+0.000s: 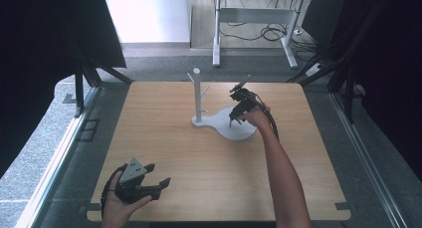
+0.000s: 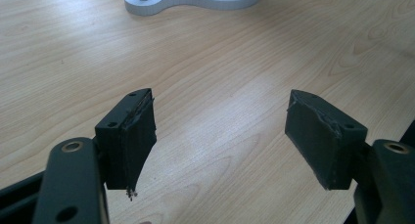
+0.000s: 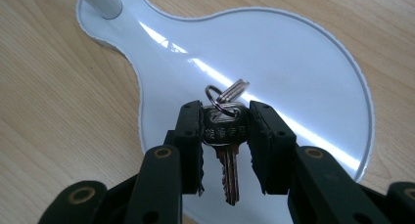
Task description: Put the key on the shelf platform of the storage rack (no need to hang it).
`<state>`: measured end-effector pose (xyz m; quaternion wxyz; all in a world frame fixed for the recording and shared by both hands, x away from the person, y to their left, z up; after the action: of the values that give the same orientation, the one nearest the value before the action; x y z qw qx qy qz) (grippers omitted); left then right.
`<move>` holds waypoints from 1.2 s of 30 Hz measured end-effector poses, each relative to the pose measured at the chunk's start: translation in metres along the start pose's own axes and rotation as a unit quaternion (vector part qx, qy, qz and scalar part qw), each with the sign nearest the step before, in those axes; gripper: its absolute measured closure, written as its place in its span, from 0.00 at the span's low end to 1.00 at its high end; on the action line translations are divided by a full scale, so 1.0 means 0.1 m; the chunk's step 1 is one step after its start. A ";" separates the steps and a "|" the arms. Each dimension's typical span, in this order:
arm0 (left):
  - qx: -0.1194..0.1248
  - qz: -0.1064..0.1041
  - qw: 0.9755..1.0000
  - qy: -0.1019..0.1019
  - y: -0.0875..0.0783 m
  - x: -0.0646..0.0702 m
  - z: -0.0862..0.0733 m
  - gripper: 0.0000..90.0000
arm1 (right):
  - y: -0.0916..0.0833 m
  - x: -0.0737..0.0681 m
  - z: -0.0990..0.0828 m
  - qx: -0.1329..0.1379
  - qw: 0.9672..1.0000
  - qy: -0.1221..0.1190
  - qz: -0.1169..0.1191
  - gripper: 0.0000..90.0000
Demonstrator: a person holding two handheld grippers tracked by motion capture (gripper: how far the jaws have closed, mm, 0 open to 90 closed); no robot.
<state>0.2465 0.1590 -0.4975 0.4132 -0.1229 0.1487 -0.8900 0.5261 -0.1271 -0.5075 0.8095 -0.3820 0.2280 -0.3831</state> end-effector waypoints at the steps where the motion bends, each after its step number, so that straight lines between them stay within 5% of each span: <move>1: 0.000 0.000 1.000 0.000 0.00 0.00 0.00 0.30 | 0.01 0.00 -0.01 -0.001 1.000 0.001 -0.001 0.75; 19: -0.005 -0.002 1.000 0.001 0.03 0.02 -0.02 0.30 | 0.12 0.09 -0.19 -0.013 1.000 0.006 -0.014 0.75; 29: -0.005 -0.002 1.000 0.001 0.03 0.01 -0.02 0.30 | 0.16 0.05 -0.21 -0.022 0.999 -0.019 -0.021 0.73; 36: -0.005 -0.002 1.000 0.001 0.03 0.01 -0.02 0.30 | 0.14 0.05 -0.19 -0.013 0.999 -0.025 -0.032 0.61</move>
<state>0.2474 0.1571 -0.5007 0.4106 -0.1249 0.1536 -0.8901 0.5228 -0.1338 -0.5303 0.7972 -0.4090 0.2000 -0.3965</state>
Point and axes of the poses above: each handheld gripper's, and its own axes: y roughly forward along the jaws, z roughly out of its top, x roughly to its right, the point moved 6 cm from there along y, roughly forward along the jaws, and after that the axes turned 15 degrees about x, right-handed, at the moved point
